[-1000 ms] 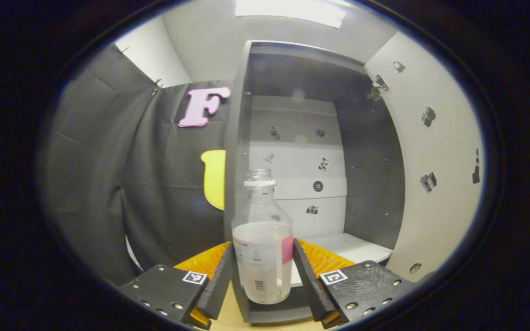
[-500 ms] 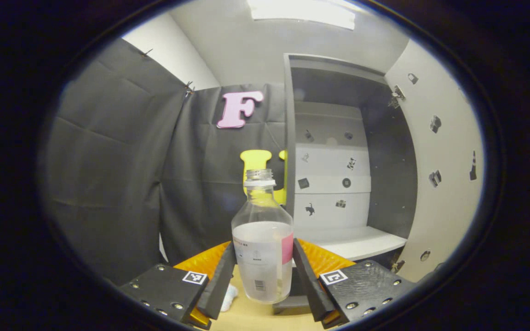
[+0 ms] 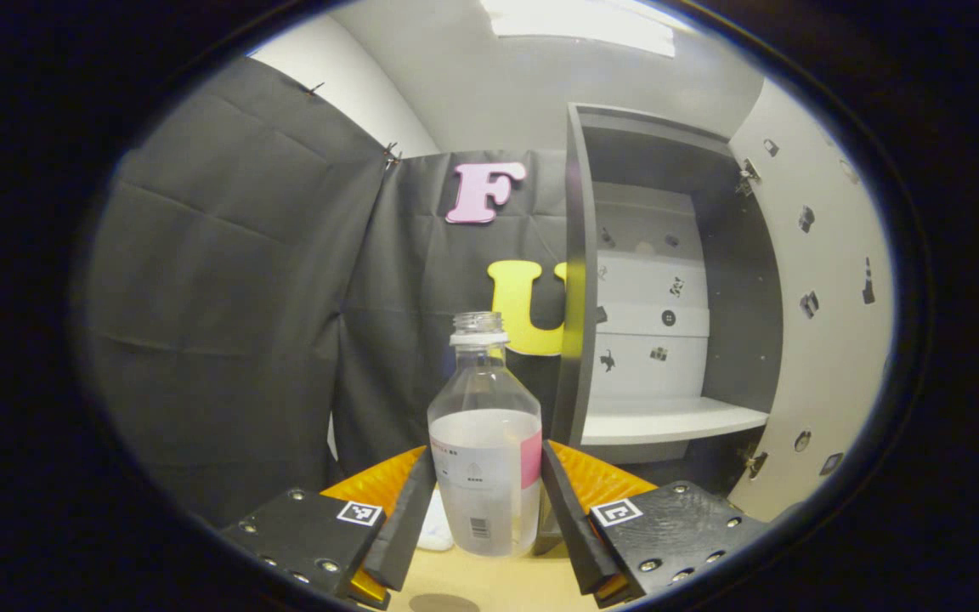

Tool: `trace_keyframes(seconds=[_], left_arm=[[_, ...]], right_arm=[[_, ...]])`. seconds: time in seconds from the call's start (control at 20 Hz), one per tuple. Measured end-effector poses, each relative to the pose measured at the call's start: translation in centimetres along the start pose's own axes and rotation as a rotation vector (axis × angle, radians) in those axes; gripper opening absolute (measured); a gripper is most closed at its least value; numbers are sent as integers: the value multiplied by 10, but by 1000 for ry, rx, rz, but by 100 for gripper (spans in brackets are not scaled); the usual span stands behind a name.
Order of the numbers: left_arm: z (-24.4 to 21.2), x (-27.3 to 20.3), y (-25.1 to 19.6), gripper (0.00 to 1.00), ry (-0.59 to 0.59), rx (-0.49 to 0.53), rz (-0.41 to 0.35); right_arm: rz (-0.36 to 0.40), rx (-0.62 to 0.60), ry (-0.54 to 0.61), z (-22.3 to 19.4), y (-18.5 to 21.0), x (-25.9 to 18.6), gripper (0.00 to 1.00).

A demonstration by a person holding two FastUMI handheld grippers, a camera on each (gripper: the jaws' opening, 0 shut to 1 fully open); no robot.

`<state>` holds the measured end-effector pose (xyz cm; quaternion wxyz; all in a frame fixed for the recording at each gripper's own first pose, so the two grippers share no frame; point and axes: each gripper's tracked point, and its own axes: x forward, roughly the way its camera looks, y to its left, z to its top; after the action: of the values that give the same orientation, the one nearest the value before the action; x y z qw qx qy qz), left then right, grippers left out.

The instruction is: Open the cabinet door with the right hand, grasp the bottle in the cabinet with the left hand and place it on the coaster, then close the cabinet door with the right hand.

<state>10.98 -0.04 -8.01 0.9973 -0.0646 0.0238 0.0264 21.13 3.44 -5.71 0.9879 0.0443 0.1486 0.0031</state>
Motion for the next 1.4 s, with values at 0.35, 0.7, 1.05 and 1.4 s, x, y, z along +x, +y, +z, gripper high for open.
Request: trace_keyframes(seconds=[0.35, 0.7, 1.05, 1.4], left_arm=[[-60, -15, 20, 74, 24, -15, 14], [-138, -17, 42, 74, 108, 1, 57], [-210, -13, 49, 74, 212, 28, 75], [-254, -5, 52, 72, 268, 18, 98]], right_arm=[[-22, 5, 41, -20, -4, -5, 96], [-41, -38, 61, -36, 2, -10, 96], [-80, -41, 102, -52, -5, -15, 96], [-81, -85, 138, -63, -1, -16, 96]])
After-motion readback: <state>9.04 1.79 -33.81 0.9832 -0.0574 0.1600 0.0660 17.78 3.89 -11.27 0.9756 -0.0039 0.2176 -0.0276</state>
